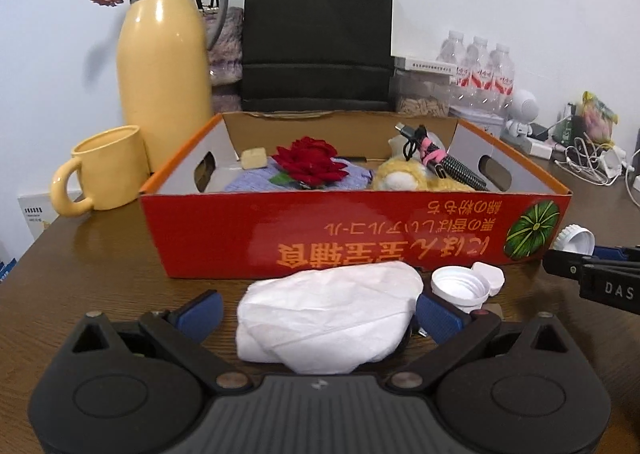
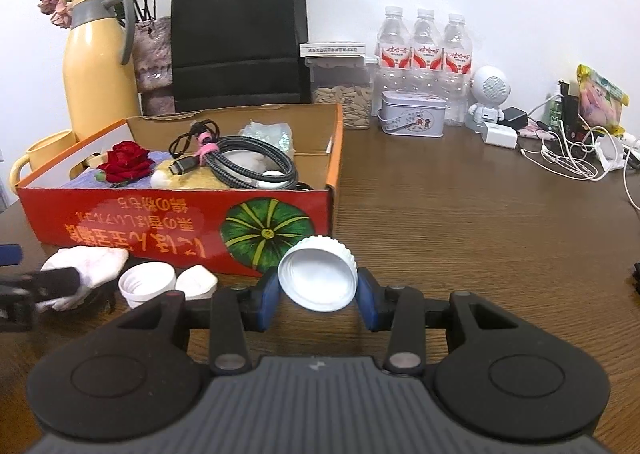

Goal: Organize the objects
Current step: 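Grasp the white cloth bundle with the left tool while the right tool holds the lid, then carry the cloth with the left tool while the right tool carries the lid over the box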

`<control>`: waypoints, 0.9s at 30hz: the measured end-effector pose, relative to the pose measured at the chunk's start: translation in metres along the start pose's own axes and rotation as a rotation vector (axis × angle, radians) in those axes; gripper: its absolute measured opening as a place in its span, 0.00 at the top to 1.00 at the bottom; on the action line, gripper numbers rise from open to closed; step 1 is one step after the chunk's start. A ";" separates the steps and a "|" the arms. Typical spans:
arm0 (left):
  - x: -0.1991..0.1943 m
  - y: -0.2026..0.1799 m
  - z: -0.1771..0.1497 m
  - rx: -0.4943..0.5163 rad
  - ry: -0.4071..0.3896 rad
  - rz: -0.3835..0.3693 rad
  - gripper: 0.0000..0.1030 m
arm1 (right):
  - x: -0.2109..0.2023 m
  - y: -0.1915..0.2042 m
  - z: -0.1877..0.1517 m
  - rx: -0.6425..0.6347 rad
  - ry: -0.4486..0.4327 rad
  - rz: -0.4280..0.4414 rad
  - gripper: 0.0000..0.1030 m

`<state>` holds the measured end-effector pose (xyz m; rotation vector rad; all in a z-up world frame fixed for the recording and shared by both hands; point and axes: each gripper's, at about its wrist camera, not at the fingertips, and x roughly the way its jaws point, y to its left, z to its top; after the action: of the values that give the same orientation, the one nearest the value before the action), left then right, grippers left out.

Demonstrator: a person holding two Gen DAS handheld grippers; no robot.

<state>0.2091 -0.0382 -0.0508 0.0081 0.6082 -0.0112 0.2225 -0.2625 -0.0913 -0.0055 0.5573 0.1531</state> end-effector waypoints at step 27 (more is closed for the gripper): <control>0.010 0.010 -0.002 -0.089 0.058 -0.047 0.17 | -0.003 0.003 0.000 -0.002 -0.005 0.004 0.61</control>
<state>0.2167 -0.0283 -0.0581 -0.0928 0.6668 -0.0298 0.2199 -0.2604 -0.0900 -0.0058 0.5522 0.1579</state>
